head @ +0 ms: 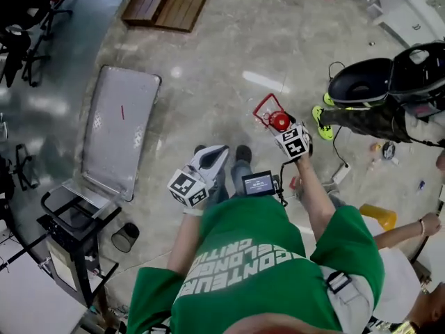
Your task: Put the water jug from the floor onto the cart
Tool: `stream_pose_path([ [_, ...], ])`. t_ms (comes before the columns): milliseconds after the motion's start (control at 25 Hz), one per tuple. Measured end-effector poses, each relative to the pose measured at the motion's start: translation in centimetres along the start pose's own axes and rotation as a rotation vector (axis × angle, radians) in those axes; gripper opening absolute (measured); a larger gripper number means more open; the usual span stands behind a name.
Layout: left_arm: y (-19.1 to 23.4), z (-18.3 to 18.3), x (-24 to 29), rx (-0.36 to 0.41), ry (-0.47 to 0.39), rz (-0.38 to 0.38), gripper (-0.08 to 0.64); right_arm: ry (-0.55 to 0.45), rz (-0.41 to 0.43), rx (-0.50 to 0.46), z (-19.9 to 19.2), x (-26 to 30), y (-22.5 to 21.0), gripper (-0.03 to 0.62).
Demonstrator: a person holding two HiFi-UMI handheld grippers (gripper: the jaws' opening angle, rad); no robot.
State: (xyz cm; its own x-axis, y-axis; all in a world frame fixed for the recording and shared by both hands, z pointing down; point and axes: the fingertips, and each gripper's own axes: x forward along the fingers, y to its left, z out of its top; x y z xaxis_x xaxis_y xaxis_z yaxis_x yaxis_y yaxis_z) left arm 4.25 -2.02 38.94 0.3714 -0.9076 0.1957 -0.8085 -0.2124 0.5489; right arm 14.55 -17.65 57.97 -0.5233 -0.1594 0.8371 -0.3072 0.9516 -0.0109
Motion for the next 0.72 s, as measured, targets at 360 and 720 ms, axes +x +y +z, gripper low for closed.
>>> stream_pose_path([
  [360, 1.3, 3.4, -3.8, 0.025, -0.131, 0.114, 0.014, -0.081, 0.000, -0.090, 7.3, -4.3, -2.7, 0.302],
  [720, 2.9, 4.8, -6.9, 0.029, -0.244, 0.257, 0.014, -0.133, 0.033, -0.212, 14.3, -4.1, -3.8, 0.302],
])
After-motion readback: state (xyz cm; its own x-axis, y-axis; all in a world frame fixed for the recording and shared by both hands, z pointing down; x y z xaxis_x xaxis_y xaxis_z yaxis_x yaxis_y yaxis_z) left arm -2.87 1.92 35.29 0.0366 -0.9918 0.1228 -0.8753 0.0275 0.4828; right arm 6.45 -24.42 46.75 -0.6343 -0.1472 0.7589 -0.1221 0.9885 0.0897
